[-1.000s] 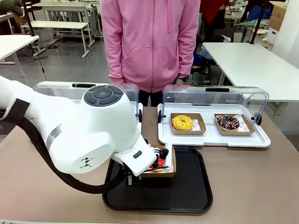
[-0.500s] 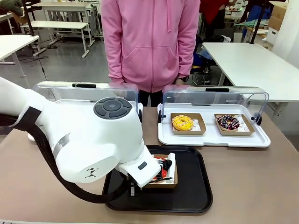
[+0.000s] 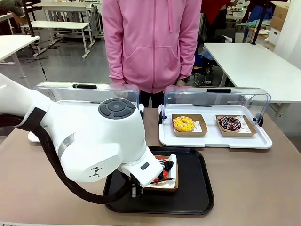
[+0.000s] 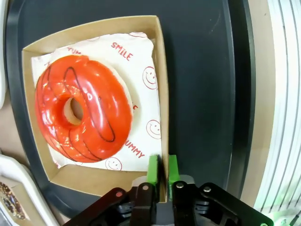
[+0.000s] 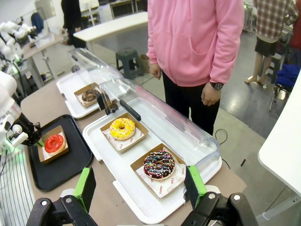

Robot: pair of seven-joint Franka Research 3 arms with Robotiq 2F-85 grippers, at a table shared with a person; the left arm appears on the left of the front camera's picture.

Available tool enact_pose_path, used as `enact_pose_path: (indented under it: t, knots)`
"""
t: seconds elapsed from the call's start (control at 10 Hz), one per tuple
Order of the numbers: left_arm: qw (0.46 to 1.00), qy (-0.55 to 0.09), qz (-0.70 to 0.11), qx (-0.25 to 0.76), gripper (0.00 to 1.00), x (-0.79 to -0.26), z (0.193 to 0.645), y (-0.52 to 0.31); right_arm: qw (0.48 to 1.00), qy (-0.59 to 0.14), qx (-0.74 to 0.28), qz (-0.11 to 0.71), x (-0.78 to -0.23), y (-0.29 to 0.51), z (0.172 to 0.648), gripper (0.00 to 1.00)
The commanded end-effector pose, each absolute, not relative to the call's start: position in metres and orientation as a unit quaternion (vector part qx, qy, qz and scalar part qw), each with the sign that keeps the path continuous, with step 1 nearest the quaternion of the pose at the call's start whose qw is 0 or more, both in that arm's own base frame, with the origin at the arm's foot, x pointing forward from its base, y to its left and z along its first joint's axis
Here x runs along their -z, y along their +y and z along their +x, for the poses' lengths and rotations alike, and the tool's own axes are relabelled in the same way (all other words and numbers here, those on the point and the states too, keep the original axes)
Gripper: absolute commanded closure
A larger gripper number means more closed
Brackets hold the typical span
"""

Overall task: Move the first donut from the left to the tray.
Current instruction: Pick up the Paper togo box containing the Donut indicated by the person and place it on the Handle tray.

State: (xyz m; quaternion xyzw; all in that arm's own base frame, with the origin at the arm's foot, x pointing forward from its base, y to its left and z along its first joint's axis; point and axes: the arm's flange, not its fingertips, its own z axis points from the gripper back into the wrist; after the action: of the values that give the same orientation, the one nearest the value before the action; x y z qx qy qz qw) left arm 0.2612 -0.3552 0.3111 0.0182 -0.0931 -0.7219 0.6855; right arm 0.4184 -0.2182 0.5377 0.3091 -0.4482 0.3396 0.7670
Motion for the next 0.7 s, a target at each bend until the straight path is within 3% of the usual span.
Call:
enact_pose_path:
  t: [0.0,0.1,0.2,0.6]
  knots:
    - [0.698,-0.086,0.015,0.711,0.0,-0.315,0.262,-0.357,0.762,-0.454,-0.342,0.312,-0.54,-0.218,0.42,0.0]
    - [0.703,-0.088,0.015,0.705,0.36,-0.324,0.259,-0.356,0.762,-0.454,-0.342,0.312,-0.54,-0.218,0.42,0.0]
    - [0.708,-0.094,0.013,0.7,0.0,-0.332,0.258,-0.354,0.762,-0.454,-0.342,0.312,-0.54,-0.218,0.42,0.0]
    - [0.709,-0.119,0.01,0.695,0.0,-0.387,0.245,-0.349,0.762,-0.454,-0.342,0.312,-0.54,-0.218,0.42,0.0]
